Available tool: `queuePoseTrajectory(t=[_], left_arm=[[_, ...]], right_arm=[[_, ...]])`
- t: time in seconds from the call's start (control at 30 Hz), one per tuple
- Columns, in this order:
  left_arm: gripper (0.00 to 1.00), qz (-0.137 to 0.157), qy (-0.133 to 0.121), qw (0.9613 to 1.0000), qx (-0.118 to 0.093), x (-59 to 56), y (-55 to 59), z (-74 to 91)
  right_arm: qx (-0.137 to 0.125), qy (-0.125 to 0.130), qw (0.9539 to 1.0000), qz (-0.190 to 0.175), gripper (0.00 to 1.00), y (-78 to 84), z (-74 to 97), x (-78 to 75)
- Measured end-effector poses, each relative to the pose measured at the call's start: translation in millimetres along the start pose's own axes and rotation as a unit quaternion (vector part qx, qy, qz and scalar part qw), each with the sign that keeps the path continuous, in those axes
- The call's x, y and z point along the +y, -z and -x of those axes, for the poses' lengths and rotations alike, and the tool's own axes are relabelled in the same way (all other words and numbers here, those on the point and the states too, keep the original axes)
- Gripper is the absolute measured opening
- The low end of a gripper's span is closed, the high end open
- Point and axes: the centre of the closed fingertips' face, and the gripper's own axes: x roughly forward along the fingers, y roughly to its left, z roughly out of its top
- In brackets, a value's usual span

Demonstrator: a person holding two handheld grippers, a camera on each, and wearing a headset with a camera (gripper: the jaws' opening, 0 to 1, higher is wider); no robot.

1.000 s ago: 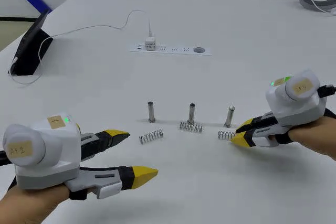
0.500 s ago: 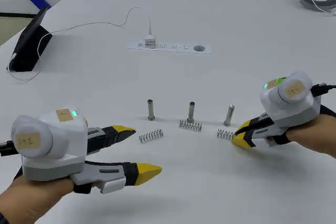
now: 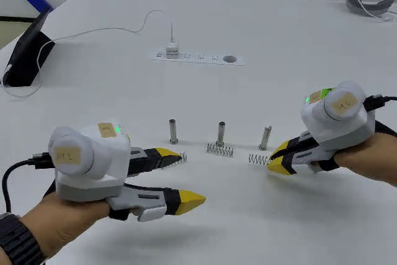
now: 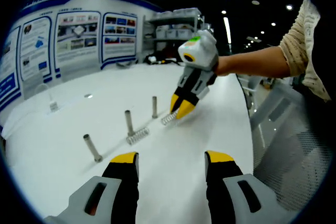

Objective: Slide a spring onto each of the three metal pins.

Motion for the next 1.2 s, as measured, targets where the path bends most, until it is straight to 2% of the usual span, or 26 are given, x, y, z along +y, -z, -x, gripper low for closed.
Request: queuePoseTrajectory(t=[0.2, 0.57, 0.9, 1.2], left_arm=[[0.46, -0.001, 0.015, 0.9999, -0.002, 0.9, -4.7, -13.7], [0.39, -0.041, 0.048, 0.9978, 0.022, -5.6, -2.9, -31.7], [0.31, -0.066, 0.061, 0.9957, 0.026, -9.4, -5.0, -37.3], [0.18, -0.090, 0.069, 0.9932, 0.027, -15.7, -4.5, -38.9]], right_arm=[[0.001, -0.013, 0.9998, 0.016, 0.12, -8.3, 4.8, 12.2], [-0.002, -0.047, 0.9978, 0.046, 0.12, -29.5, 3.9, 39.5], [-0.002, -0.073, 0.9942, 0.079, 0.12, -47.1, 3.1, 61.2], [0.005, -0.087, 0.9910, 0.101, 0.12, -51.3, 1.2, 72.6]])
